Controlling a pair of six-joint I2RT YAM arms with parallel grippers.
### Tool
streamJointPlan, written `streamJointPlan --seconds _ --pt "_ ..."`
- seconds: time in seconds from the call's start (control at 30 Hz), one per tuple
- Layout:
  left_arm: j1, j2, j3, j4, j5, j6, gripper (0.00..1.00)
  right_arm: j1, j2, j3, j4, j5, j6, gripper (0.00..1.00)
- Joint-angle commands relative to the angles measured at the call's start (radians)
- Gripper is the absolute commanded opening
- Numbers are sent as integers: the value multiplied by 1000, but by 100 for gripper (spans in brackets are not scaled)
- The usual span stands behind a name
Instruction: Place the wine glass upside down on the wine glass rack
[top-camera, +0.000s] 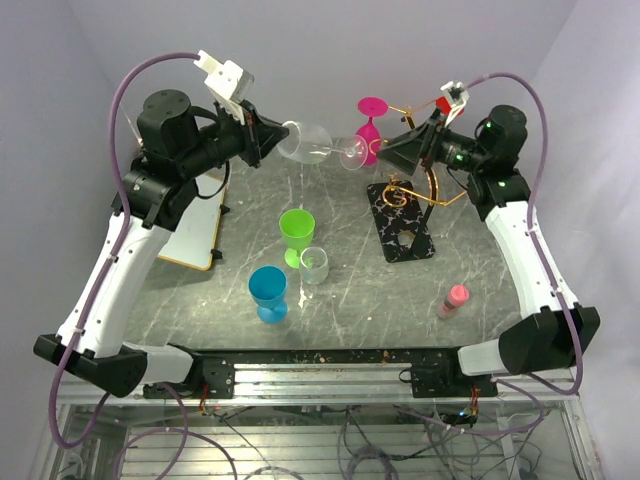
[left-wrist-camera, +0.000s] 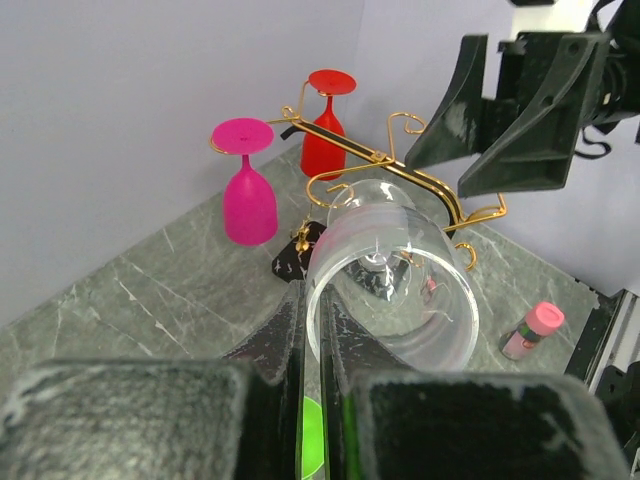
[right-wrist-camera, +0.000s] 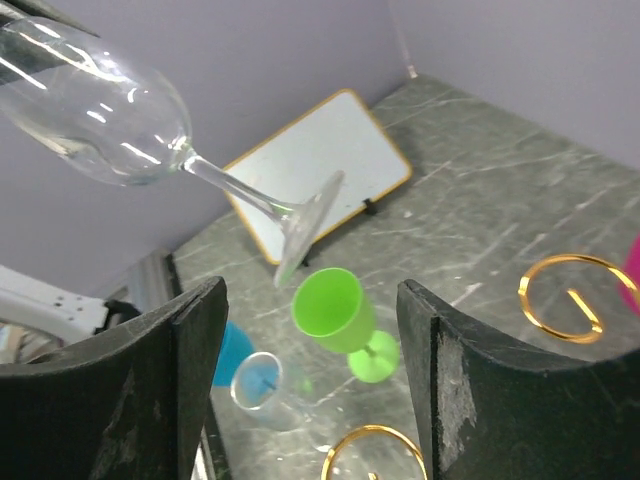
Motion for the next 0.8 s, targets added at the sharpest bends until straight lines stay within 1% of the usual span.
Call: streamJointPlan --seconds 0.0,0.17,0.37,0.57,0.67,0.77 --pt "-5 -2 57 112 23 -32 7 56 30 -7 115 -29 129 65" --pt "-5 -1 56 105 22 -10 7 79 72 -27 195 -14 207 55" --pt "-5 -1 55 100 20 9 7 126 104 12 149 25 173 46" --pt "-5 2 50 99 20 21 7 143 122 20 164 36 195 35" --pt "-5 3 51 96 18 29 7 147 122 18 168 43 198 26" --pt "-5 2 43 97 11 32 7 147 120 20 169 56 198 7"
